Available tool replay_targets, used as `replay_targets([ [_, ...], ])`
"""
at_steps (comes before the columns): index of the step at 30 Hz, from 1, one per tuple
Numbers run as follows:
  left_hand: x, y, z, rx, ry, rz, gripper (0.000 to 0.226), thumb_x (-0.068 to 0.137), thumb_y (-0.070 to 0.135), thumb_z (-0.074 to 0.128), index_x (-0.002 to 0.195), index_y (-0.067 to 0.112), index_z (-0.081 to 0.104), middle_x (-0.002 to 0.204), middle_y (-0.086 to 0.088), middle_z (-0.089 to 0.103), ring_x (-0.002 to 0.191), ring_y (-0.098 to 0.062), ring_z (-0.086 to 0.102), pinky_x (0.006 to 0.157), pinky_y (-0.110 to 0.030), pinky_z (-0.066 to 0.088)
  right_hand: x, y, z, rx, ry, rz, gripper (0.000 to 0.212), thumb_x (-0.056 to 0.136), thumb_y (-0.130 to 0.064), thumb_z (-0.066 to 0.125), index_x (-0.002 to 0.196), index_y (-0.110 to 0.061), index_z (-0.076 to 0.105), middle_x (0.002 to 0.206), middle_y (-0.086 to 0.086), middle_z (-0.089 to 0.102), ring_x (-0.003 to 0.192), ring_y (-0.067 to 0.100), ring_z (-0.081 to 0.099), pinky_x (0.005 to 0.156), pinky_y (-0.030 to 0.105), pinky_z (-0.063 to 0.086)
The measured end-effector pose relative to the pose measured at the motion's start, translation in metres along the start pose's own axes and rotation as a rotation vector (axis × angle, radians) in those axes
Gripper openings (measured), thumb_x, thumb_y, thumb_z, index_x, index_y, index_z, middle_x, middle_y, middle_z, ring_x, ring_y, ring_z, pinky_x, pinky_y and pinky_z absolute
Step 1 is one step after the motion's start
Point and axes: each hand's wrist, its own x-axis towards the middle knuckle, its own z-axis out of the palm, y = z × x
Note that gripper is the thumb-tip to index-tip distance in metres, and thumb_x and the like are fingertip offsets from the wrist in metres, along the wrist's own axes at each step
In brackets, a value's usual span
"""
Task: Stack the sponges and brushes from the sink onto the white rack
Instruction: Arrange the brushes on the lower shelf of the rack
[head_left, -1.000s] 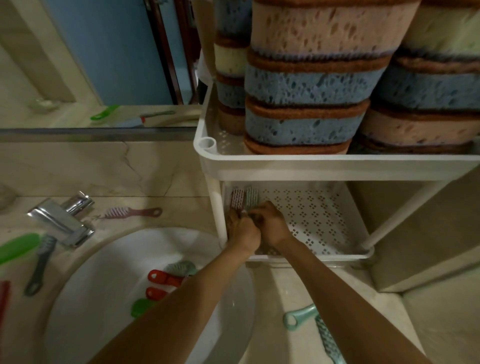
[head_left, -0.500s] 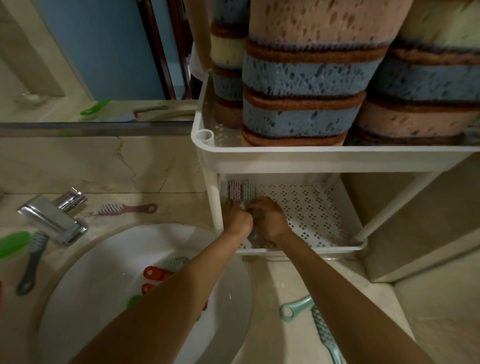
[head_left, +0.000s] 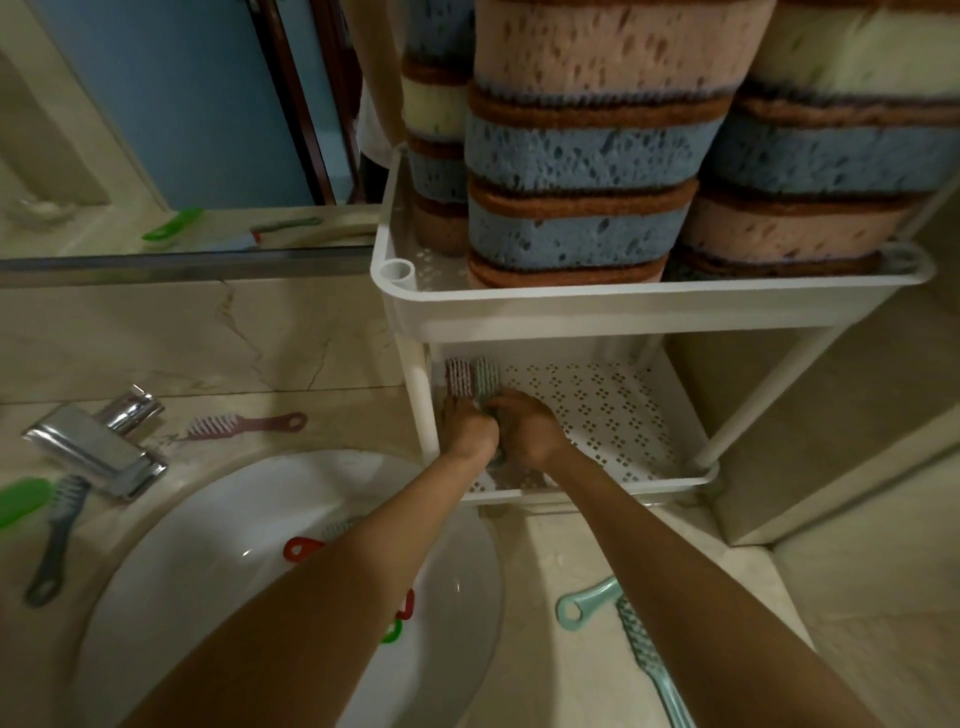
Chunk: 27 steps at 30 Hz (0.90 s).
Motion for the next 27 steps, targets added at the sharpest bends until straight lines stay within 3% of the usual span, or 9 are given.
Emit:
replay_targets([
  [2,-0.003,-0.001,-0.002,0.025,0.006,0.039,0.043,0.096,0.009,0.037,0.137,-0.004,0.035,0.142,-0.023,0.04,0.129,-0.036,0.041,0.109,-0.039,0.034,-0.015,-0.004,-0.005,-0.007,0.067,-0.015,0.031,0.093,-0.003,0.043,0.12,-0.001,0.059,0.132,0.015,0.055,0.121,0.029,0.051,0.099,0.023,0.035],
  [4,-0.009,0.0,-0.004,0.019,-0.018,0.1,0.05,0.095,0.008,0.036,0.143,-0.002,0.025,0.144,-0.024,0.036,0.131,-0.038,0.039,0.109,-0.042,0.035,-0.037,-0.009,-0.014,0.035,0.142,-0.049,0.037,0.088,0.008,0.044,0.122,0.004,0.057,0.132,0.02,0.054,0.123,0.034,0.05,0.104,0.032,0.036],
  [6,-0.023,0.003,-0.008,0.036,-0.042,0.186,0.054,0.093,0.003,0.036,0.144,-0.001,0.021,0.145,-0.025,0.033,0.132,-0.038,0.037,0.11,-0.043,0.034,-0.064,-0.012,-0.022,0.046,0.263,-0.11,0.042,0.08,0.017,0.044,0.118,0.008,0.059,0.127,0.025,0.057,0.119,0.036,0.053,0.101,0.03,0.037],
  [9,-0.056,0.005,-0.015,0.111,-0.016,0.33,0.053,0.089,-0.002,0.042,0.14,-0.001,0.028,0.145,-0.024,0.031,0.135,-0.037,0.031,0.112,-0.039,0.029,-0.104,-0.004,-0.027,0.08,0.412,-0.051,0.045,0.078,0.015,0.047,0.119,0.002,0.06,0.126,0.02,0.059,0.119,0.031,0.053,0.099,0.026,0.038],
  [13,-0.106,-0.026,0.002,0.12,-0.16,0.472,0.028,0.092,0.003,0.042,0.119,0.0,0.05,0.126,-0.018,0.049,0.117,-0.031,0.049,0.095,-0.032,0.038,-0.168,0.02,-0.012,0.17,0.563,0.091,0.041,0.078,0.011,0.048,0.113,-0.004,0.063,0.117,0.015,0.061,0.102,0.027,0.061,0.09,0.038,0.051],
  [16,-0.133,-0.061,0.03,0.195,-0.315,0.442,0.026,0.09,0.003,0.046,0.113,-0.001,0.057,0.122,-0.019,0.056,0.111,-0.032,0.056,0.094,-0.031,0.041,-0.212,0.041,0.006,0.155,0.549,0.284,0.035,0.08,0.004,0.055,0.114,-0.003,0.062,0.116,0.018,0.059,0.1,0.031,0.06,0.091,0.04,0.049],
  [19,-0.147,-0.079,0.049,0.349,-0.436,0.41,0.038,0.092,0.011,0.047,0.129,0.002,0.049,0.132,-0.018,0.05,0.12,-0.03,0.051,0.101,-0.031,0.037,-0.246,0.065,0.02,-0.003,0.487,0.444,0.036,0.083,-0.01,0.063,0.118,-0.002,0.059,0.116,0.021,0.055,0.11,0.036,0.051,0.092,0.038,0.042],
  [23,-0.152,-0.078,0.06,0.439,-0.454,0.426,0.051,0.094,0.014,0.047,0.142,0.006,0.034,0.141,-0.016,0.043,0.13,-0.028,0.043,0.106,-0.029,0.032,-0.274,0.083,0.027,-0.121,0.436,0.533,0.03,0.089,-0.019,0.059,0.114,-0.004,0.06,0.112,0.018,0.055,0.103,0.032,0.049,0.076,0.033,0.042],
  [27,-0.154,-0.072,0.07,0.523,-0.449,0.44,0.046,0.093,0.017,0.05,0.137,0.009,0.039,0.137,-0.015,0.04,0.125,-0.03,0.045,0.102,-0.031,0.036,-0.286,0.093,0.03,-0.185,0.428,0.661,0.038,0.088,-0.025,0.058,0.119,-0.005,0.053,0.117,0.015,0.052,0.106,0.03,0.047,0.079,0.034,0.042],
])
